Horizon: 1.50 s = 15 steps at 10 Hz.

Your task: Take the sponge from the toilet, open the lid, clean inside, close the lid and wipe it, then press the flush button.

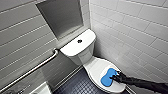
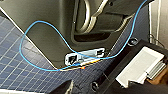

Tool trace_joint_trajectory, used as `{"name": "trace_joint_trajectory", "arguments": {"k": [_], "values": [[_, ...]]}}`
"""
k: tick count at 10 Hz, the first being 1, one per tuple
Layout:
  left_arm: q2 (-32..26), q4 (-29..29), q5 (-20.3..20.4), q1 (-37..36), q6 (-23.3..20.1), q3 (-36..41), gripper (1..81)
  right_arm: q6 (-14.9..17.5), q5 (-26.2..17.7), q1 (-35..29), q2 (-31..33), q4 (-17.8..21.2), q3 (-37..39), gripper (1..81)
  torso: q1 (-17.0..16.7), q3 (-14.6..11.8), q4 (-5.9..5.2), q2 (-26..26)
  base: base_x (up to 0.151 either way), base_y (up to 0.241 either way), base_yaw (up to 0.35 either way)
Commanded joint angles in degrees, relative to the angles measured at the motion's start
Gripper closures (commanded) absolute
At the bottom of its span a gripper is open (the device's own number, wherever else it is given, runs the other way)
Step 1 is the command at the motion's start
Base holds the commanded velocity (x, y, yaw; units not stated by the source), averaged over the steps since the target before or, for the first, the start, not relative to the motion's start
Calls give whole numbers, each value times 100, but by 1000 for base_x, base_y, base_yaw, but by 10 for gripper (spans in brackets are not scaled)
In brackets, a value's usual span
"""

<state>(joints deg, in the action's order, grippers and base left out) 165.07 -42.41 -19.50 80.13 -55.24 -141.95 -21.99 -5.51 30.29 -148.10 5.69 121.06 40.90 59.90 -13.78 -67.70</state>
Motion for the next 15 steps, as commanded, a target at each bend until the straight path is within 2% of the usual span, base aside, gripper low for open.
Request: {"name": "trace_joint_trajectory", "arguments": {"k": [1,5,7,8,9,10,12,13,15], "values": [[-132,5,-669,175,-22,9,10,-147,533,631,1718,116,-1585,811,0,0,0,0,0,0,0],[-123,14,-669,175,-40,35,10,-262,1534,1958,2510,116,-2017,811,0,0,0,0,0,0,0],[-123,14,-669,175,-92,35,10,-261,2017,2582,3037,73,-2639,811,0,0,0,0,0,0,0],[-123,14,-669,175,-93,35,10,-227,2054,2645,3327,-6,-3104,811,0,0,0,0,0,0,0],[-123,14,-669,175,-101,35,10,-218,1906,2506,3625,-165,-3719,811,0,0,0,0,0,0,0],[-123,14,-669,166,-101,35,10,-209,1440,2224,3820,-296,-4240,811,0,0,0,-2,0,0,0],[-114,14,-669,148,-101,44,10,-200,878,1469,3848,-376,-4706,811,0,0,0,-2,0,0,0],[-114,14,-652,148,-101,44,10,-200,518,969,3673,-385,-4708,811,0,0,0,-2,0,0,0],[-114,5,-669,105,-93,44,10,-226,-18,-77,2892,-358,-4384,811,0,0,0,-2,0,0,0]]}}
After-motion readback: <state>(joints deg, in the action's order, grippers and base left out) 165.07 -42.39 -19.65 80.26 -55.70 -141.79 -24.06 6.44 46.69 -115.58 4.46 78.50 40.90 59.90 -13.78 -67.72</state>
